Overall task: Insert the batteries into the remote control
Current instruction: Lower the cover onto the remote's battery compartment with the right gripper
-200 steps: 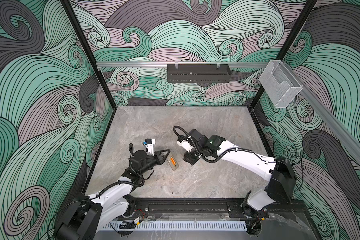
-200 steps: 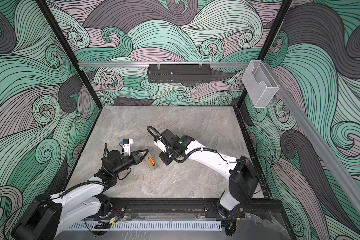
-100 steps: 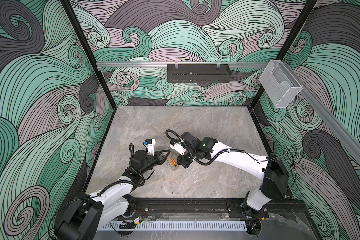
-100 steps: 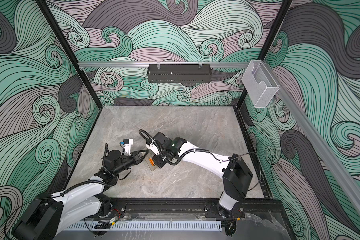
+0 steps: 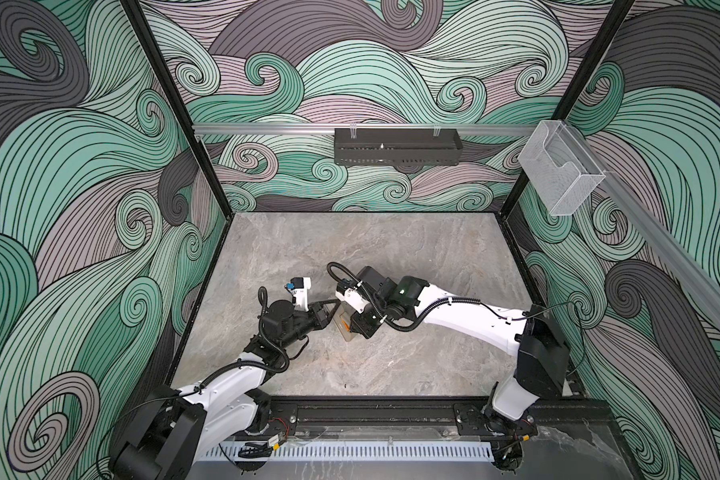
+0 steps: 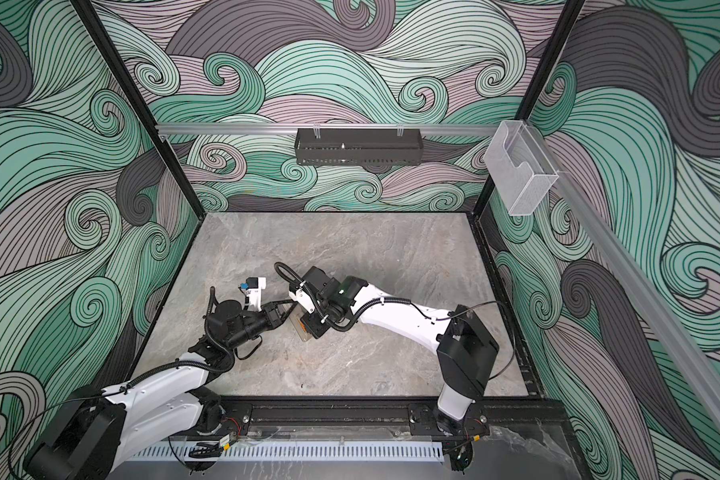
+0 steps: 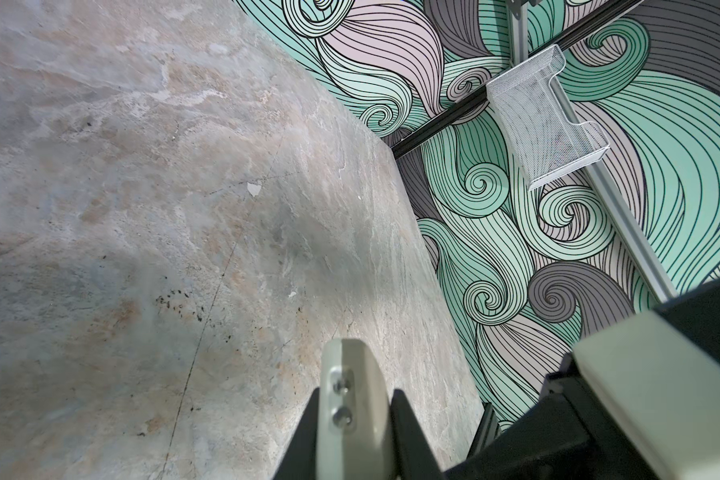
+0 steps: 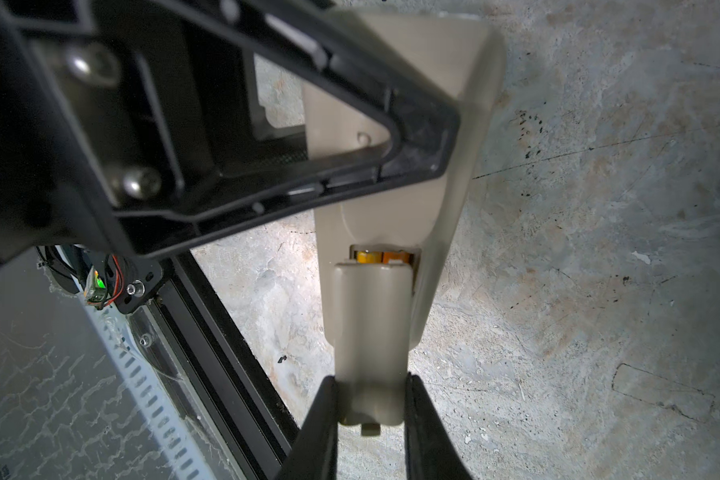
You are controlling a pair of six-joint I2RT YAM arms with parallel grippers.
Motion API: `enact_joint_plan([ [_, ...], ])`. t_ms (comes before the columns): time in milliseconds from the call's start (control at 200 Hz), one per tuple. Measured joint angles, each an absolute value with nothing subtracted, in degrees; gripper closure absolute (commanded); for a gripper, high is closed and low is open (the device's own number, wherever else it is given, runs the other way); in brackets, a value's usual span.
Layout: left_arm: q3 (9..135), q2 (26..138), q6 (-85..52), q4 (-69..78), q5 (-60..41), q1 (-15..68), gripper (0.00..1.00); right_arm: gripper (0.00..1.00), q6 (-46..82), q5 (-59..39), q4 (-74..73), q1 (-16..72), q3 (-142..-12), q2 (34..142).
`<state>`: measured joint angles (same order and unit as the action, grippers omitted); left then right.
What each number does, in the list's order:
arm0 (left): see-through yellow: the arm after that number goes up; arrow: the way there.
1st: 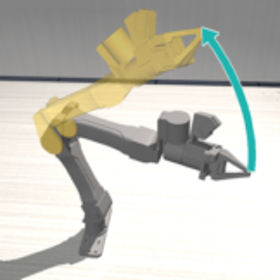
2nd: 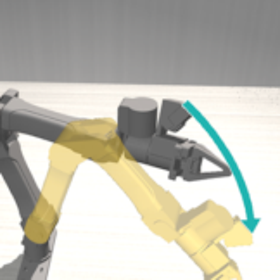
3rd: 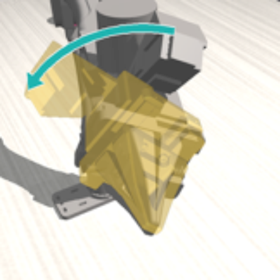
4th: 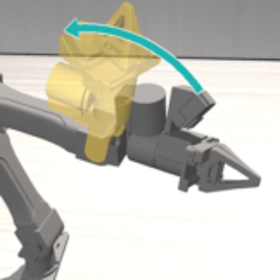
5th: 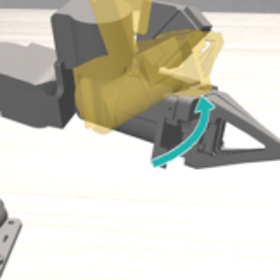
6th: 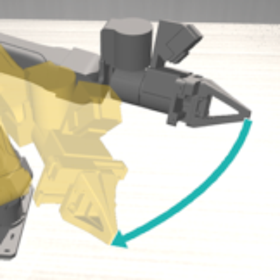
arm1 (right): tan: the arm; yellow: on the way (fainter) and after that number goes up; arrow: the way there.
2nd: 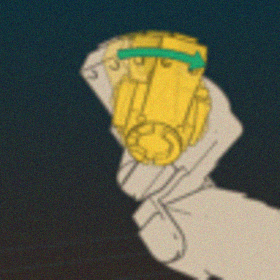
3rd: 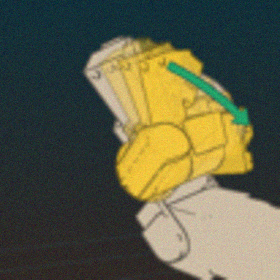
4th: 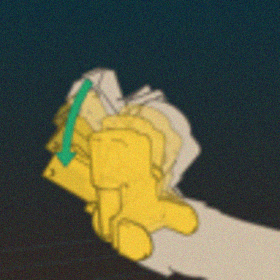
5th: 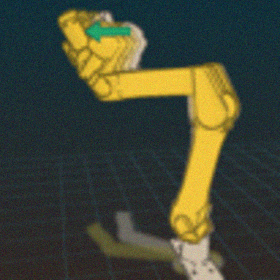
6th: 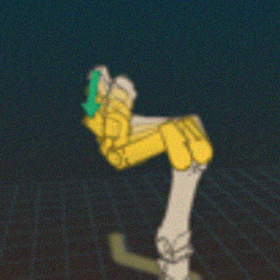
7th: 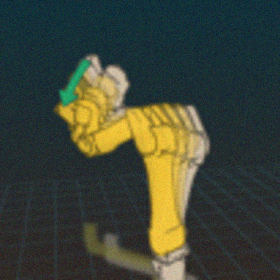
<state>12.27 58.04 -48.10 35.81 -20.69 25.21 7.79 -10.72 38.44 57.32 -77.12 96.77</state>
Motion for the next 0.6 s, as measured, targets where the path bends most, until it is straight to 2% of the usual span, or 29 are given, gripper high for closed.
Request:
enact_joint_plan([
  [600, 12.27, 57.12, -48.03, 35.75, -20.69, 25.21, 1.0, 0.89, 7.97, -10.79, 37.58, 57.43, -77.12, 97.36],
])
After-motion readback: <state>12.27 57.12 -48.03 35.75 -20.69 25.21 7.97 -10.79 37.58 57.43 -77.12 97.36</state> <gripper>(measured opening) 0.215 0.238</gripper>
